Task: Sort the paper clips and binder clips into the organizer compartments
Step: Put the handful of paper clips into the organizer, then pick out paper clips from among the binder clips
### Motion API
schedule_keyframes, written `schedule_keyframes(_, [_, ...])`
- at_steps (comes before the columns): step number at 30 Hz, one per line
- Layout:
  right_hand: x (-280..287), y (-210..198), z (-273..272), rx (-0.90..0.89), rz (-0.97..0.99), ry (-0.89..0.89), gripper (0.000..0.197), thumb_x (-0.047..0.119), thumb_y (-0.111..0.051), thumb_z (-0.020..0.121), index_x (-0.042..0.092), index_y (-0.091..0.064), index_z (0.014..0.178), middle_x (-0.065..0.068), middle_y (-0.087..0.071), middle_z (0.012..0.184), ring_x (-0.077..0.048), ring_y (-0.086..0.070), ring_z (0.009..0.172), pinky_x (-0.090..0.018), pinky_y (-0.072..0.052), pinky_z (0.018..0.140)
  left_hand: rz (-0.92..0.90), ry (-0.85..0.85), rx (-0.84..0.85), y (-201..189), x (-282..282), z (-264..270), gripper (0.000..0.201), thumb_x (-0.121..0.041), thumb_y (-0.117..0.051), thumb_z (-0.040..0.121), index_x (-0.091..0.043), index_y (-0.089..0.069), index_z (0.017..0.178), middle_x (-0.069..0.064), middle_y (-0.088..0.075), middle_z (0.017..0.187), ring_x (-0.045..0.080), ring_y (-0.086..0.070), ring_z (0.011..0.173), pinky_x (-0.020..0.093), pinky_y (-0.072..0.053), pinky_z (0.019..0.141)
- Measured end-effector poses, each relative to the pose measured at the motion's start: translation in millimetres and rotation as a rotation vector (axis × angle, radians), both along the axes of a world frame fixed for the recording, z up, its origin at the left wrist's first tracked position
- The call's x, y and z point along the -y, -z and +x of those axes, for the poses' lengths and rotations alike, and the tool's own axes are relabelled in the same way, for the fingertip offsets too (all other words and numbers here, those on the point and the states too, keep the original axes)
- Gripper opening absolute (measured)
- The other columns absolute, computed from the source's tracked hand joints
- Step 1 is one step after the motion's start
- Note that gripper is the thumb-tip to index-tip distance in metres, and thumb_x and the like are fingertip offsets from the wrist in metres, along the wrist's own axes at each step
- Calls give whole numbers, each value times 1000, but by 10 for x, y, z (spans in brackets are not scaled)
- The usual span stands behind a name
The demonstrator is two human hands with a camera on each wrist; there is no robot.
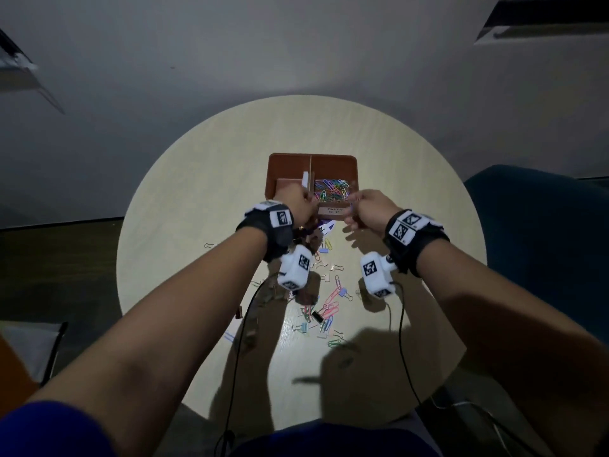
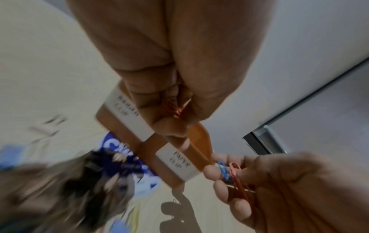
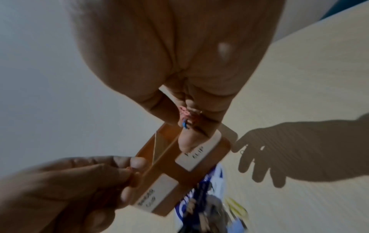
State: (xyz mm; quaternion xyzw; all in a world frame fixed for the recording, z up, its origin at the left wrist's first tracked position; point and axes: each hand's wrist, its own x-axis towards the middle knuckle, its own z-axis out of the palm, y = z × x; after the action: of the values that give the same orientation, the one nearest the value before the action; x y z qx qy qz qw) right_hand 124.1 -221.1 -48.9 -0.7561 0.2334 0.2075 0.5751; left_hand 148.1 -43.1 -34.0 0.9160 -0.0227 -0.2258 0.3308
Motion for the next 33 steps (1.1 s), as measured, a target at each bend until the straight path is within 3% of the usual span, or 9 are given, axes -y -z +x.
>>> schedule_keyframes(3, [24, -37, 319, 49, -34, 24, 39, -3, -45, 92, 8, -47, 130, -9, -67, 89, -19, -63, 68, -32, -55, 63, 95, 2, 82, -88, 160, 301, 15, -24, -59, 94, -17, -70, 101, 6, -72, 105, 24, -68, 91, 31, -55, 81])
schedule_keyframes(8, [121, 92, 565, 97, -204, -92, 53, 20, -47, 78, 21, -53, 131, -7, -63, 126, -28, -65, 109, -47, -53, 97, 168, 40, 116, -105, 289, 499, 44, -19, -61, 92, -16, -56, 135, 5, -59, 136, 25, -58, 120, 29, -46, 95])
schedule_keyframes(11, [218, 356, 573, 139, -193, -50, 35, 12, -48, 74, 28, -62, 102, -5, -68, 118, -25, -67, 103, -44, -56, 91, 132, 37, 108, -62, 264, 474, 43, -18, -59, 92, -18, -56, 135, 4, -61, 134, 24, -59, 120, 27, -45, 95])
schedule_keyframes(13, [178, 269, 410, 181, -157, 53, 29, 4, -49, 74, 25, -66, 85, -8, -73, 99, -24, -70, 86, -39, -59, 79, 53, 0, 118, -44, 214, 404, 28, -16, -61, 91, -19, -66, 119, 3, -69, 119, 22, -66, 107, 27, -50, 94])
schedule_keyframes(17, [53, 103, -16, 220, -179, 100, 30, -2, -43, 87, 14, -67, 80, -7, -72, 76, -21, -65, 60, -35, -57, 52, -54, -26, 123, -20, 17, 144, 10, -15, -60, 89, -16, -70, 88, 1, -73, 92, 19, -70, 84, 34, -57, 82])
schedule_keyframes(20, [-13, 181, -376, 193, -186, 103, 30, 2, -43, 87, 16, -68, 82, -5, -72, 78, -25, -67, 63, -43, -59, 55, -20, 4, 120, 41, -196, -156, 12, -21, -59, 92, -17, -66, 83, -3, -70, 90, 14, -63, 80, 25, -49, 73])
schedule_keyframes(22, [-30, 313, -642, 172, -251, 59, 29, 4, -44, 87, 18, -68, 80, -2, -72, 78, -24, -70, 70, -37, -59, 58, -3, 19, 91, 153, -336, -384, 11, -22, -60, 92, -17, -68, 86, -3, -70, 91, 14, -63, 81, 24, -46, 71])
schedule_keyframes(27, [13, 637, -1281, 117, -497, -312, 24, 12, -47, 84, 23, -66, 77, 5, -70, 77, -16, -67, 66, -34, -60, 63, 46, 104, -32, 488, -724, -980, 14, -20, -57, 93, -21, -67, 84, -8, -67, 84, 10, -63, 77, 27, -52, 71])
schedule_keyframes(33, [-47, 797, -1698, 66, -529, -549, 16, 17, -52, 78, 24, -66, 76, 9, -65, 74, -13, -61, 65, -30, -55, 64, 96, 110, -131, 786, -1284, -1482, 14, -28, -56, 92, -25, -66, 83, -11, -68, 83, 10, -64, 79, 25, -49, 70])
